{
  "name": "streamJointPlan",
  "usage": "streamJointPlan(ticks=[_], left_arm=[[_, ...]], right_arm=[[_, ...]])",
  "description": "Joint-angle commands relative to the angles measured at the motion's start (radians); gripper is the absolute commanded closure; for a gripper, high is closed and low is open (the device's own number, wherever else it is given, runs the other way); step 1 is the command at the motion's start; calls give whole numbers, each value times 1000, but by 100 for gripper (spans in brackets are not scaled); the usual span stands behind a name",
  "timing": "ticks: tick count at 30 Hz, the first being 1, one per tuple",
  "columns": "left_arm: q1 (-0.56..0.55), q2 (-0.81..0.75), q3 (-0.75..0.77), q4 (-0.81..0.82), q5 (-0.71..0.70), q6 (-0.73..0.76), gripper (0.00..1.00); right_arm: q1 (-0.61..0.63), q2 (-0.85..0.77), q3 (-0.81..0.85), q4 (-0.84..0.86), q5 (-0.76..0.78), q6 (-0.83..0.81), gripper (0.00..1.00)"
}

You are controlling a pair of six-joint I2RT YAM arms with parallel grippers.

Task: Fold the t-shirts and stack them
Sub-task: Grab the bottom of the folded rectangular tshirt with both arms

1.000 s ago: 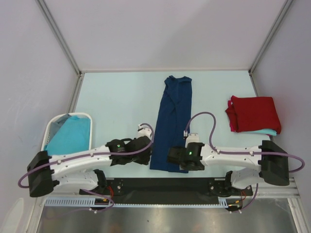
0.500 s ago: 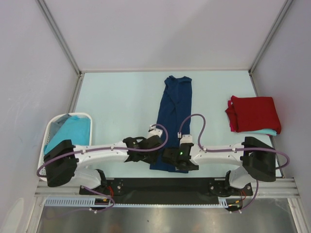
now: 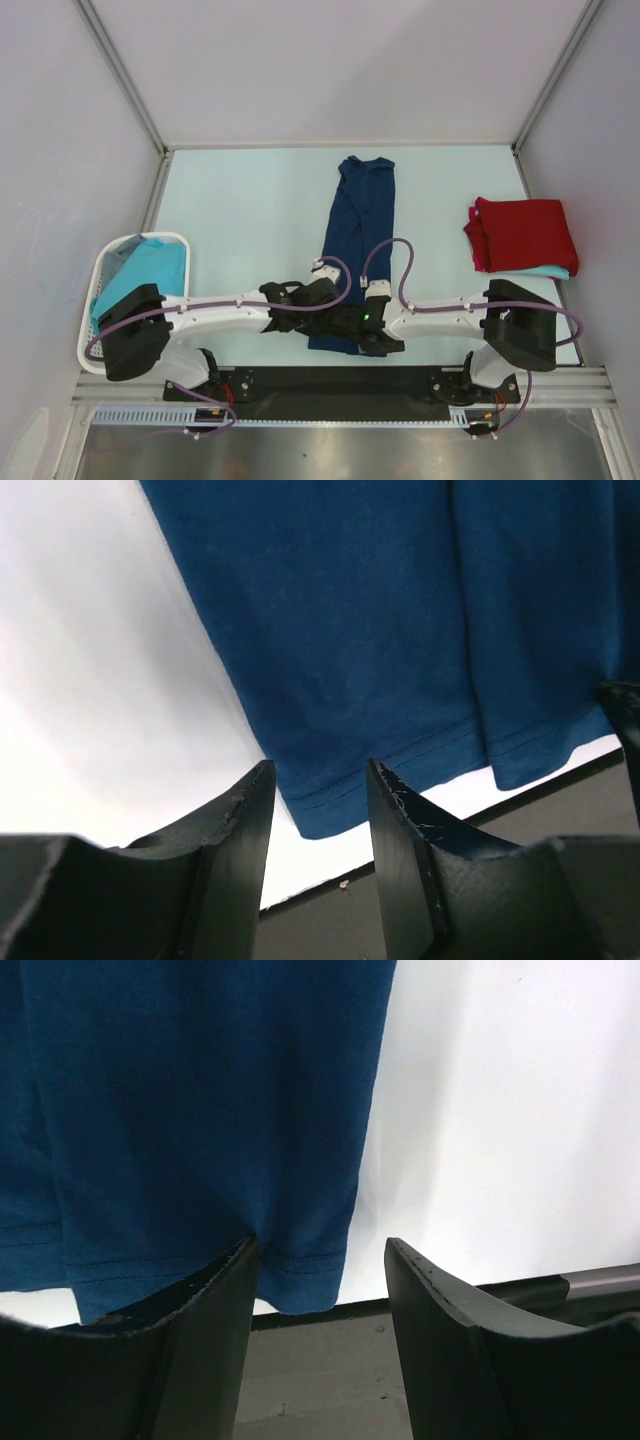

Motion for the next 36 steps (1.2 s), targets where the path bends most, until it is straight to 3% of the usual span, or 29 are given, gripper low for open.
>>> streamJointPlan(ticks=[1,16,25,36], left_arm=[[-3,12,-12,21,26,15,53],[-4,-165,-127,-74,60,-48,52],[-7,-74,-115,-24,116,-25,55],[-6,-114,-38,-79,9,-30,54]], right_arm=[[-11,15,-5,62,-16,3,43],[-25,-70,-61,-12,-10,66,39],[-23,-52,-70,14,-16,53,39],[-26,-52,-59,23,-15,39,39]])
